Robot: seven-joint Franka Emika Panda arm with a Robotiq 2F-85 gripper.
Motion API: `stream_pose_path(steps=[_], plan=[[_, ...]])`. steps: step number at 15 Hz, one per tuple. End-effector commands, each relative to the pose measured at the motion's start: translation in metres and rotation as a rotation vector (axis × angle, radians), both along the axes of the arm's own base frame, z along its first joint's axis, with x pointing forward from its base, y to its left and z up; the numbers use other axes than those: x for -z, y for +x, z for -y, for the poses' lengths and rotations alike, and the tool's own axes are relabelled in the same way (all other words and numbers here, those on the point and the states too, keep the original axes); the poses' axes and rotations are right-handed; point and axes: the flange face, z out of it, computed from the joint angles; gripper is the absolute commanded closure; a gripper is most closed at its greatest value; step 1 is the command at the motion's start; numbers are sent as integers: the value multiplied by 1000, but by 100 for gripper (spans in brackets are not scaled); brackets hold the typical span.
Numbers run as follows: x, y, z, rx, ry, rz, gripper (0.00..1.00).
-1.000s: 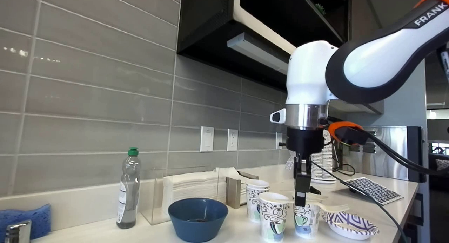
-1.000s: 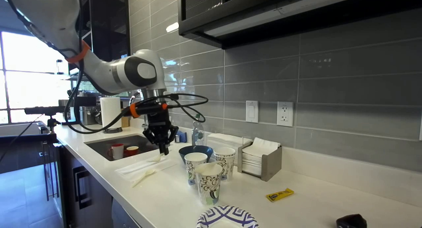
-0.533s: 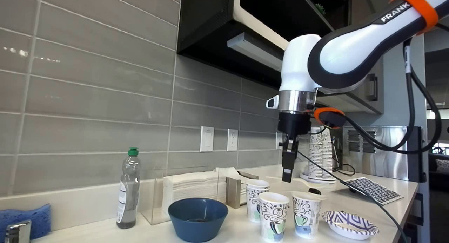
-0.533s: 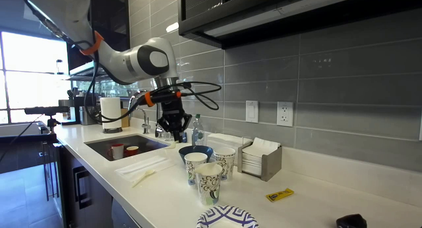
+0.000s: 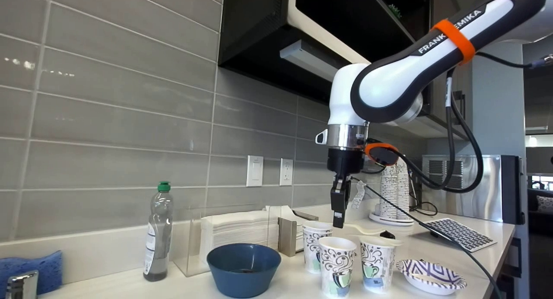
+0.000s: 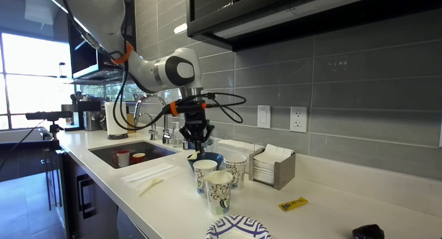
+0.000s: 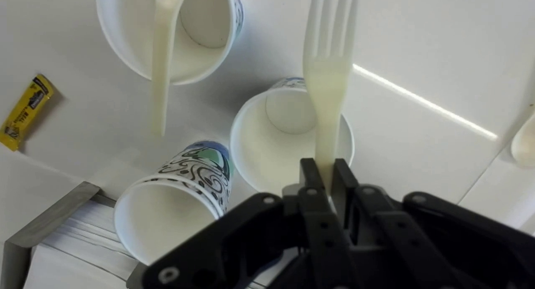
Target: Swap the places of the spoons on the cups
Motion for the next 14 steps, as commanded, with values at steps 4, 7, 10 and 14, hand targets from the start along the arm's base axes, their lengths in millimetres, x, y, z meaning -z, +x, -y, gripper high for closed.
stream_pose_path(steps=[4, 7, 10, 14], plan=[[18, 21, 3, 30, 47, -33, 97], [24, 25, 5, 41, 55, -44, 97], [27, 29, 6, 49, 59, -43, 97], [30, 35, 8, 56, 55, -45, 97]])
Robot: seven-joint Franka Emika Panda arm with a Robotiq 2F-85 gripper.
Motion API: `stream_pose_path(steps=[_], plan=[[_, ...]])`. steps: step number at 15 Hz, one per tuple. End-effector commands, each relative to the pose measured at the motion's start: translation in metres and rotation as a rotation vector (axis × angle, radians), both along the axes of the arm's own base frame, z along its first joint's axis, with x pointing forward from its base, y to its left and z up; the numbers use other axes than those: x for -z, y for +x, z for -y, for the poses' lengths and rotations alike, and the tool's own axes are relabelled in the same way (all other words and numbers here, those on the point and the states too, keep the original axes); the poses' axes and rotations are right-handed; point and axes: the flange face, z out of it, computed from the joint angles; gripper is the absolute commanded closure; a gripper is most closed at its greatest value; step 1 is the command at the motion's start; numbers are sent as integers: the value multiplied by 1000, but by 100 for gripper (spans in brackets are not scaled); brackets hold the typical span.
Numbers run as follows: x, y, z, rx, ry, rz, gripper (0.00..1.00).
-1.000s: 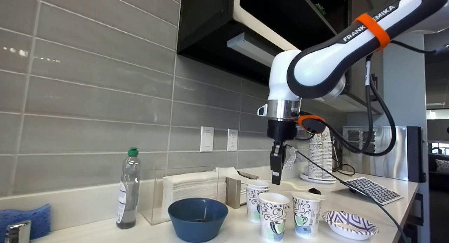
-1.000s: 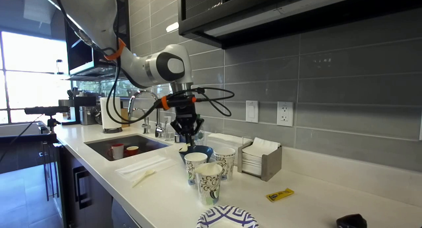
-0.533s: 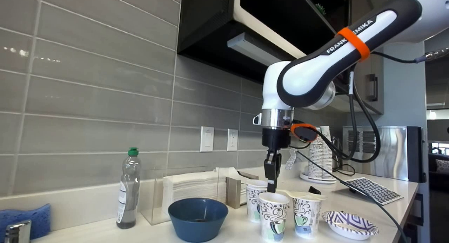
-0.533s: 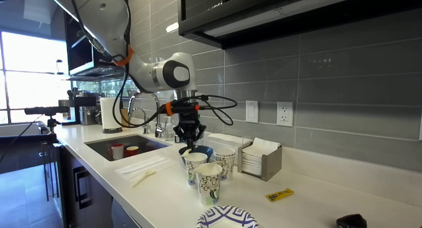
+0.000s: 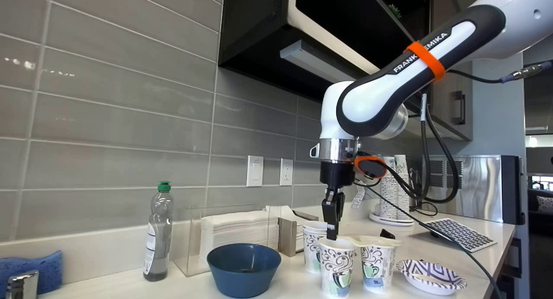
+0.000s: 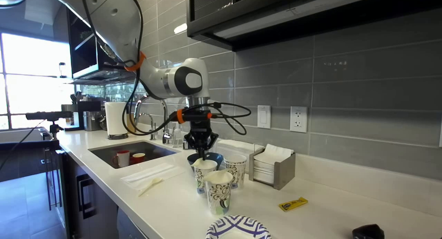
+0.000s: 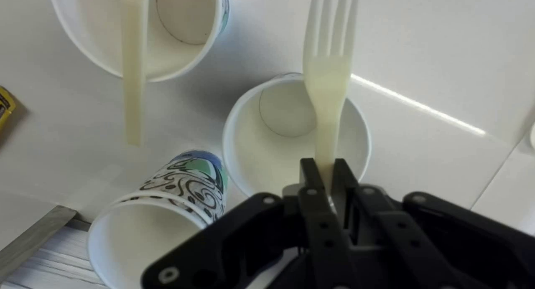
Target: Swap the places of the spoons on the cups
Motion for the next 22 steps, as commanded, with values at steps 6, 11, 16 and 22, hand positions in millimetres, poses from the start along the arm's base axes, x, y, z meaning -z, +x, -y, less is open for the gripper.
stream_pose_path(steps=[6, 11, 16, 22], plan=[[5, 21, 8, 23, 16, 0, 97], [9, 26, 11, 30, 16, -6, 97], [10, 30, 12, 30, 19, -12, 97], [7, 28, 12, 30, 15, -13, 97]])
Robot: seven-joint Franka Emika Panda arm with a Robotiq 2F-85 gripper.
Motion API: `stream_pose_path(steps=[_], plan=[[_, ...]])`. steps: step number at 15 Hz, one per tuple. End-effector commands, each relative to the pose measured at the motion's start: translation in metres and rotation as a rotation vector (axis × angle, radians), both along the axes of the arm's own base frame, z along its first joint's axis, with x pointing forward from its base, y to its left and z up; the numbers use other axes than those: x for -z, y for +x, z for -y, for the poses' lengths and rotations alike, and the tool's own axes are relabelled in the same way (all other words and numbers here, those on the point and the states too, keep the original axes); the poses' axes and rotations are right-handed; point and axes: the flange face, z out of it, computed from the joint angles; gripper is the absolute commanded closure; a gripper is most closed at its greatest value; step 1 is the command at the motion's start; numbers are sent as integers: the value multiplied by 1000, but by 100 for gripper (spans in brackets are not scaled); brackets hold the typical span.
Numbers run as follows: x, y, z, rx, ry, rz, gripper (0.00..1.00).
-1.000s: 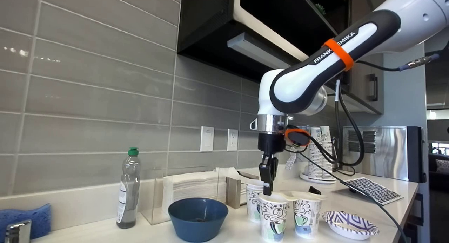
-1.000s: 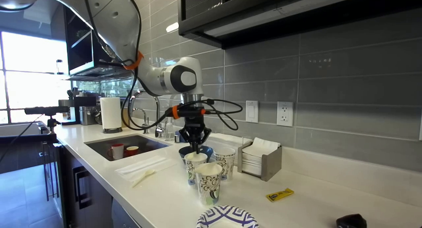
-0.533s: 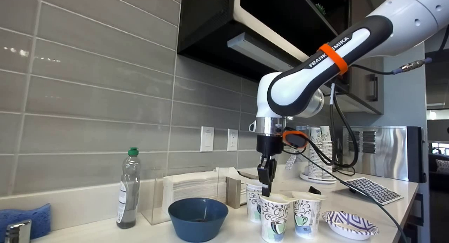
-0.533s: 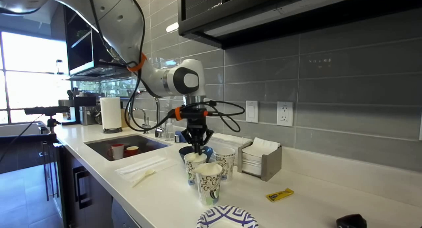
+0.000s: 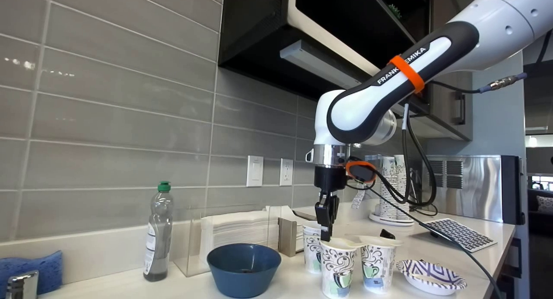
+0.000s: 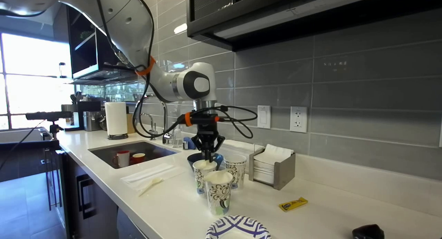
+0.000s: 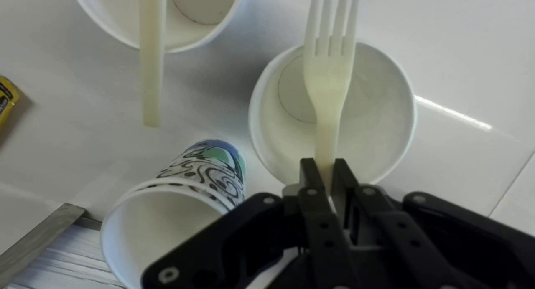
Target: Swap the places of the spoons on the cups
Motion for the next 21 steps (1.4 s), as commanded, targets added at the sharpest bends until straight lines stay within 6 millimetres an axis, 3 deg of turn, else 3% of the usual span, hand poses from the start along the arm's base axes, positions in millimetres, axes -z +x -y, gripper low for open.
stream_pose_path(steps=[1, 9, 21], plan=[[-5, 2, 1, 7, 11, -8, 97], [-13, -5, -1, 11, -2, -19, 97], [-3, -4, -1, 10, 5, -41, 97]])
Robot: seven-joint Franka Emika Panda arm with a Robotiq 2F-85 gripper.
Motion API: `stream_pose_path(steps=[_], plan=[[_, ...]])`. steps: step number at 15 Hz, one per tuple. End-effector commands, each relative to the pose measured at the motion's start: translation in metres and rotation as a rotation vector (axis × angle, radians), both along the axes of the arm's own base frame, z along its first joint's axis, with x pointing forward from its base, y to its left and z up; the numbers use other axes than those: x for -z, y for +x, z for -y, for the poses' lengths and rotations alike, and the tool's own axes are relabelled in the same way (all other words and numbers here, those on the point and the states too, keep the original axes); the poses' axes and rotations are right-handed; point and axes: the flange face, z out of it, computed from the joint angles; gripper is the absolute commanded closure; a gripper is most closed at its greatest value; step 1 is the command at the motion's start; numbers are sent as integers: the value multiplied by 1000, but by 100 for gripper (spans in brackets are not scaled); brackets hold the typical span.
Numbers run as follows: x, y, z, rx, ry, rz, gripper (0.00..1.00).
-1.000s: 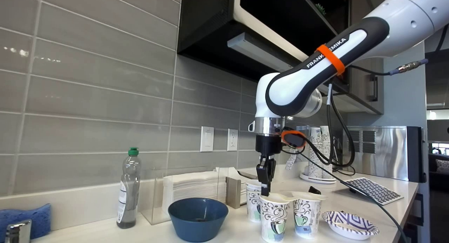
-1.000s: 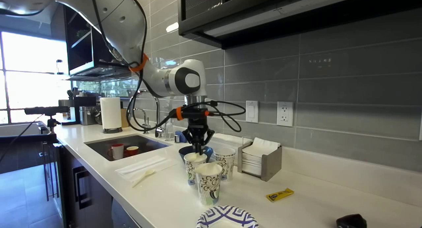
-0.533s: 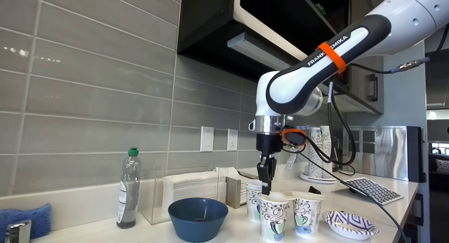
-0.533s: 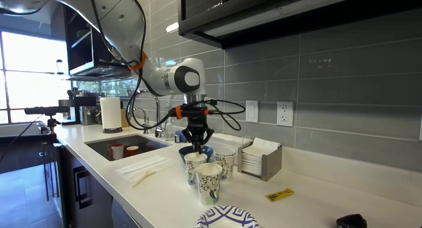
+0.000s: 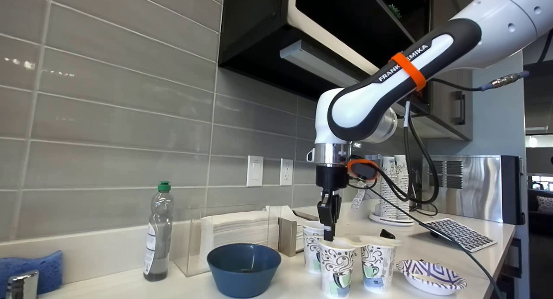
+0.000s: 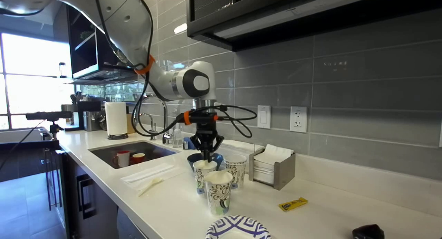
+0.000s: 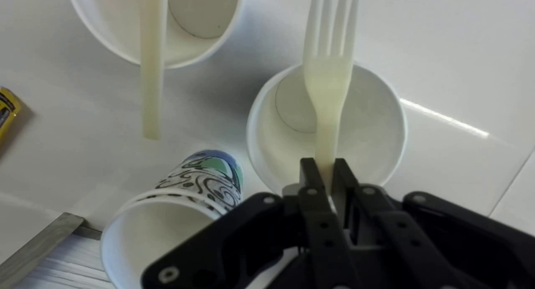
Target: Swap the places of the spoons on the cups
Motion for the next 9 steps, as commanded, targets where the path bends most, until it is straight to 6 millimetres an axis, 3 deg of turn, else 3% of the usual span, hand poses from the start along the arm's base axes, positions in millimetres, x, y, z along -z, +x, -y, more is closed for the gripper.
stream_pose_path(steps=[1, 2, 9], plan=[[-1, 0, -2, 6, 15, -16, 63], [-1, 0, -2, 5, 16, -15, 62], [-8, -3, -3, 8, 2, -8, 14]])
